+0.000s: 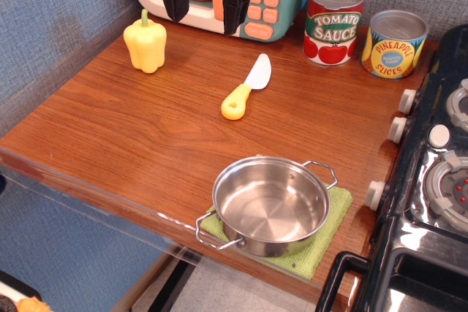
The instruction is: Pick up the pan and place it in front of the cans
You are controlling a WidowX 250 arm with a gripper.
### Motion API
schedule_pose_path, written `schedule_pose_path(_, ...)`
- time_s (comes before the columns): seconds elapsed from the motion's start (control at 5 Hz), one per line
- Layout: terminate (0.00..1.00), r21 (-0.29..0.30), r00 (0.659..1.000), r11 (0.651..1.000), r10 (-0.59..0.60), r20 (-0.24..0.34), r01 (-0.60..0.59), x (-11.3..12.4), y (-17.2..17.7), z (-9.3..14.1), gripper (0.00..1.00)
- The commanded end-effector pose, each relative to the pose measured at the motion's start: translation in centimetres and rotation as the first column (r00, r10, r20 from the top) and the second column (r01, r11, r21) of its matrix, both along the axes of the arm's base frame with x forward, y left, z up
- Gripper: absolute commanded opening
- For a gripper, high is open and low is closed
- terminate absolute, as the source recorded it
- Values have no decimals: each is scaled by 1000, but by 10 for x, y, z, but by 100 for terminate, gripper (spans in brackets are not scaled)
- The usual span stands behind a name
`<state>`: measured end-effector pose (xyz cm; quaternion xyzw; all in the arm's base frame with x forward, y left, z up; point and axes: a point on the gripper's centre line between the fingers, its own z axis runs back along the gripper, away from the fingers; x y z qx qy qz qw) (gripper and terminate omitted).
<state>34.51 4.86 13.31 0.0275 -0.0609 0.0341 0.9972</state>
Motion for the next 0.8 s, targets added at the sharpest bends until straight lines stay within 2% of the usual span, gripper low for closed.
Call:
schedule_pose_path(0.0,0,0,1000,1000,0,0,0,0,0,0,100)
schedule_pose_path(0.4,0,-2,991,992,-125,-43,125,-57,-31,-7,100)
schedule_pose_path(0.6,0,25,978,980,-196,-68,198,-89,-44,-14,100)
